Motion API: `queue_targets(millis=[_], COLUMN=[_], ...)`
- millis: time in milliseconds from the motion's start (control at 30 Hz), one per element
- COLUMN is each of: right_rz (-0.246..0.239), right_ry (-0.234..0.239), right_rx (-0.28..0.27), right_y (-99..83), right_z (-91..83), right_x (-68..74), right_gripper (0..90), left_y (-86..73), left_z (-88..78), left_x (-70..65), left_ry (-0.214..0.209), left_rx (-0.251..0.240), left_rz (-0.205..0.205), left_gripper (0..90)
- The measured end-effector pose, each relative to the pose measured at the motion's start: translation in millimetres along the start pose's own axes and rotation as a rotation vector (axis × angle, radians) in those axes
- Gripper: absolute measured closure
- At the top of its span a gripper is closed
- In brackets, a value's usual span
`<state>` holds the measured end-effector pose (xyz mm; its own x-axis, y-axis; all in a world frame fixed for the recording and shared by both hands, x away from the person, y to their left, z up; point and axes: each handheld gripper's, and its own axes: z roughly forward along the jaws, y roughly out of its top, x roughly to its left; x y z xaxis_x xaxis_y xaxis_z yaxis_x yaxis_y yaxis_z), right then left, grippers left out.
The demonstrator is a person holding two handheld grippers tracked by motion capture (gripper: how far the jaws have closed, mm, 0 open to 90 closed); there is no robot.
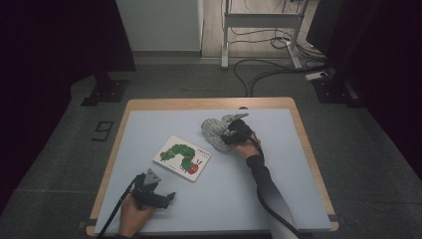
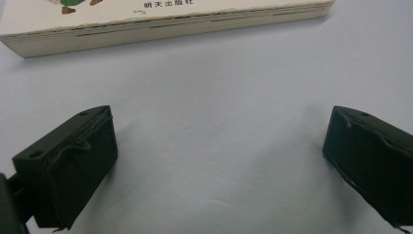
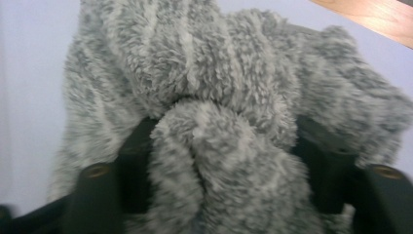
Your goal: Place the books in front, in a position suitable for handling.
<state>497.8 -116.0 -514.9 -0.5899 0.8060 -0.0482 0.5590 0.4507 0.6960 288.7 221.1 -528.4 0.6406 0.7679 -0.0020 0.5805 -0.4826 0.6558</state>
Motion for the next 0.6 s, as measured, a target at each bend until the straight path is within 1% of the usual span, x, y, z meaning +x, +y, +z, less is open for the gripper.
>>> queue_targets(millis=[33,133,200,367,567,600], right_rz=[0.0,0.014,0.012,-0.004,0.001,0.003], right_ry=[0.0,0.005,0.009,0.009,0.012,0.023], right_rx=[0.0,-0.01,-0.013,-0.015,-0.025,-0.034], right_y=[0.0,-2.0,-2.8,-2.8,-1.3,-0.4], right_z=[0.0,-2.6,-4.7,-8.3,-17.2,-21.7], right_x=[0.0,-4.0,-4.3,-3.5,-4.3,-5.0], right_gripper=[39.1,48.7,53.7,57.8,59.3,59.5], left_y=[0.0,0.0,0.0,0.0,0.0,0.0], left_z=[0.0,0.0,0.0,0.0,0.0,0.0], left_x=[0.0,0.0,0.0,0.1,0.0,0.1], left_ry=[-0.001,-0.001,-0.001,-0.001,0.0,-0.001], left_rx=[0.0,0.0,-0.001,-0.001,0.0,0.0], left_rz=[0.0,0.0,0.0,0.0,0.0,0.0], left_gripper=[0.0,0.0,0.0,0.0,0.0,0.0])
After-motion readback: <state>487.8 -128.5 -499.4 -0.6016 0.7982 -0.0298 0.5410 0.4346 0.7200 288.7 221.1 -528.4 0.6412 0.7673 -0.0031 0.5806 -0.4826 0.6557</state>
